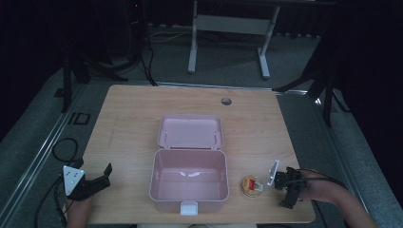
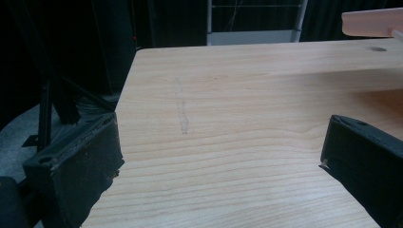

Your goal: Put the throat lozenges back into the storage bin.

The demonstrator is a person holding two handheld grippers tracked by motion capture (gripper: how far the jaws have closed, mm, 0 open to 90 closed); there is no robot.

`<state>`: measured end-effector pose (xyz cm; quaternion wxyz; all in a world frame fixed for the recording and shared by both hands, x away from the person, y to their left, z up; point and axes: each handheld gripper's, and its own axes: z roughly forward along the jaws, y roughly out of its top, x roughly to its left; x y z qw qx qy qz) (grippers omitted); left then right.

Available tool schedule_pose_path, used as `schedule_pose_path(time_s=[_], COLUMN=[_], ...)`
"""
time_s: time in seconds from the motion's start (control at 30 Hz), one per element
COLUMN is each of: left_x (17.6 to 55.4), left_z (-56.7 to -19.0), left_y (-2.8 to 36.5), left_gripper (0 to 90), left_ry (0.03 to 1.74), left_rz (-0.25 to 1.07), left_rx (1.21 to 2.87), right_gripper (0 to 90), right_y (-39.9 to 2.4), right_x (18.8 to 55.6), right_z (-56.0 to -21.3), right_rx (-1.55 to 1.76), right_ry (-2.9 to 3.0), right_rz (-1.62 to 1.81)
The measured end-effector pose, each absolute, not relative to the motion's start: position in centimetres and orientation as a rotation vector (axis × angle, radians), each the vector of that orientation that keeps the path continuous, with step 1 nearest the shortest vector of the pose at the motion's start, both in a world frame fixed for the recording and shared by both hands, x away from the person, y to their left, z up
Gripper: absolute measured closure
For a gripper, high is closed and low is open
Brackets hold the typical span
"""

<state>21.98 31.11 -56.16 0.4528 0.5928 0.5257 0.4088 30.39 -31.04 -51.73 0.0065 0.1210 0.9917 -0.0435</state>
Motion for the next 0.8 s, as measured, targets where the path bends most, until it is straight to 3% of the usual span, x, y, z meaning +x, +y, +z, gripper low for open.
schedule_pose_path(time_s=[0.8], left_x=[21.9], left_z=[-56.2], left_y=[31.1], left_gripper=[0.2], left_ry=[1.285], left_rz=[1.004], left_rx=[1.465], right_gripper=[13.6], right_y=[-25.4], right_x=[32.6], right_z=[-51.4], right_rx=[0.245], right_ry=[3.121], right_rz=[-0.137])
